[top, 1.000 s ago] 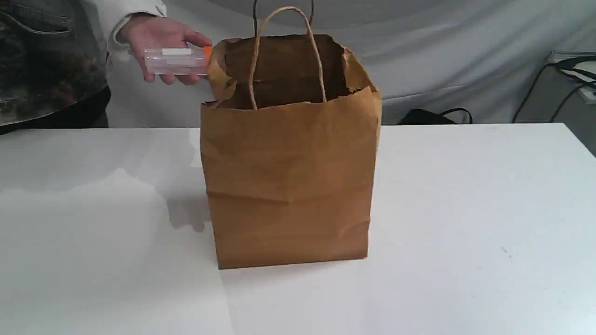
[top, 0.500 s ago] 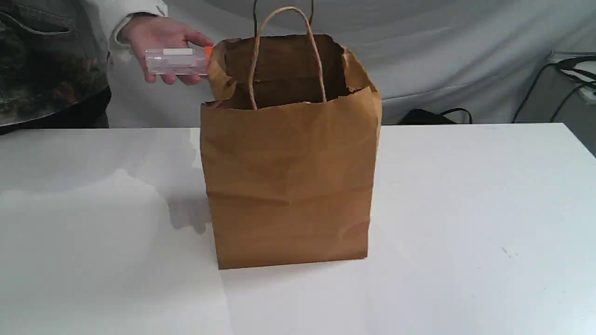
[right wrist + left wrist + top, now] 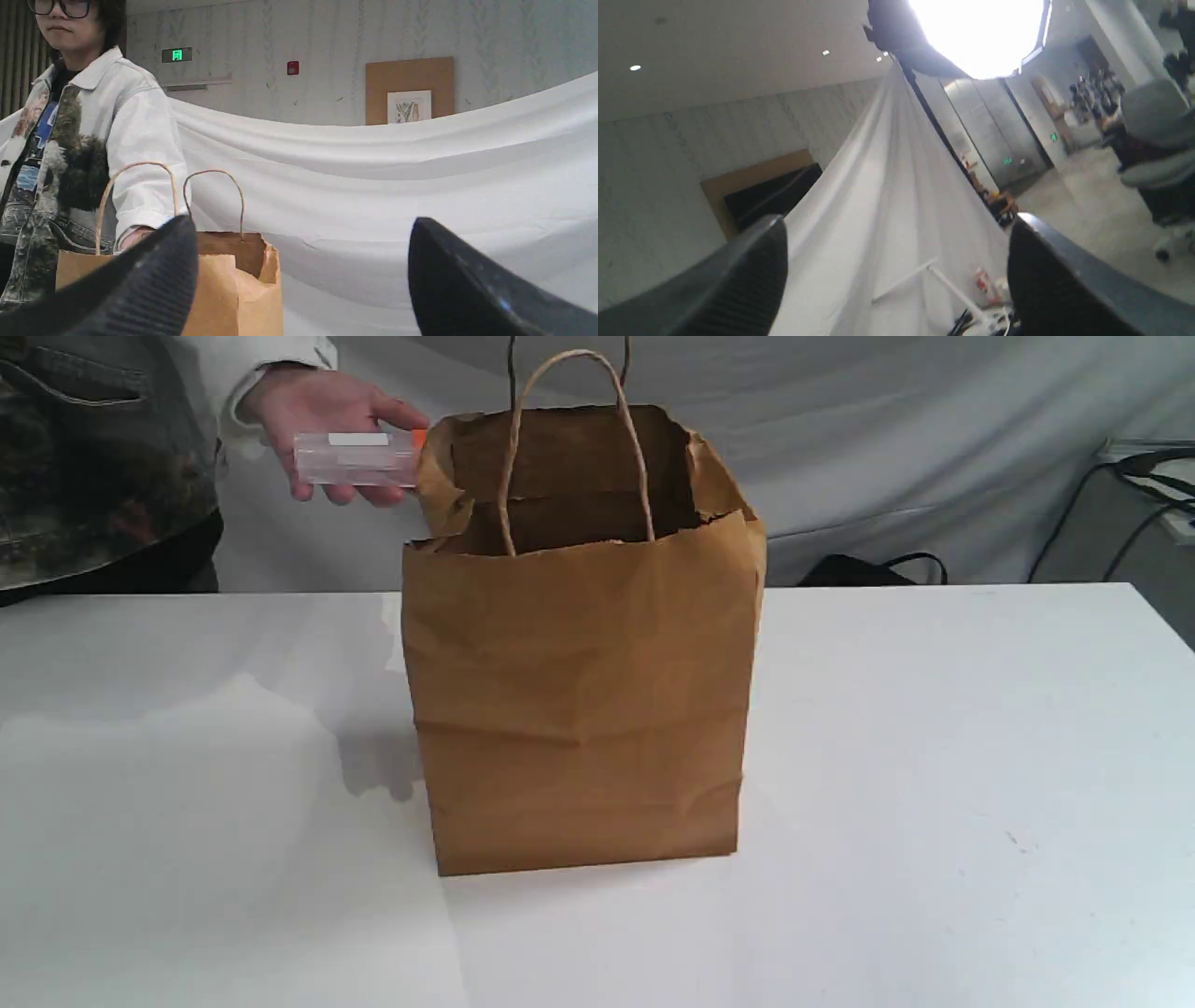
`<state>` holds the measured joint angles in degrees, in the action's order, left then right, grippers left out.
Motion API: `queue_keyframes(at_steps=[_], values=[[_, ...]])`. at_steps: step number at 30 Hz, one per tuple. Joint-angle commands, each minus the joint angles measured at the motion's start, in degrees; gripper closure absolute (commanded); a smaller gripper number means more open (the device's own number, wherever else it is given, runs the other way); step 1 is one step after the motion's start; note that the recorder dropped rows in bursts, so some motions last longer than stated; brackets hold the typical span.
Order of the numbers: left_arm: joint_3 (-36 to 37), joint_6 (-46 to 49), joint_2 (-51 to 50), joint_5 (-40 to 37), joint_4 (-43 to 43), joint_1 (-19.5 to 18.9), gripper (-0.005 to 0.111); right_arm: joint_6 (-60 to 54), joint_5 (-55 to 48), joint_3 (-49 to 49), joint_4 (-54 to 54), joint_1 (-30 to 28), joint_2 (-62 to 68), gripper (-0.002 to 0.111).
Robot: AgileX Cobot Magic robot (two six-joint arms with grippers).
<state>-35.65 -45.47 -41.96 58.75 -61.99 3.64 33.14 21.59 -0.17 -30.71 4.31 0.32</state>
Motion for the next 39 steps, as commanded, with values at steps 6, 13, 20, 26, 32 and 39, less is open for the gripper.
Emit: queue_keyframes(at_steps=[6,13,20,26,32,39], values=[[-8.96,15.77,-11.23,-6.28,-7.10,0.32,0.038,0.26,-2.85,0.17,-0.25,-0.32,-0.32,0.045],[-10.15,10.47,-12.66,-19.58,14.80,0.32,0.039,0.36,-3.06,0.17,-0.25,-0.32,-0.32,0.045],[-15.55,0.86,-13.77,-36.48,30.38,0.32,0.039,3.30,-4.30,0.17,-0.25,-0.32,-0.32,0.045],[-23.44,-21.15,-17.41,-56.53,14.64,0.32,0.038,3.74,-4.82,0.17,-0.25,-0.32,-0.32,0.045],[-24.82,-22.75,-20.81,-57.80,14.64,1.29,0.038,3.74,-6.02,0.17,-0.25,-0.32,-0.32,0.045],[-24.82,5.92,-22.83,-59.51,-20.79,13.11,0.039,3.74,-6.01,0.17,0.45,-0.32,-0.32,0.045]])
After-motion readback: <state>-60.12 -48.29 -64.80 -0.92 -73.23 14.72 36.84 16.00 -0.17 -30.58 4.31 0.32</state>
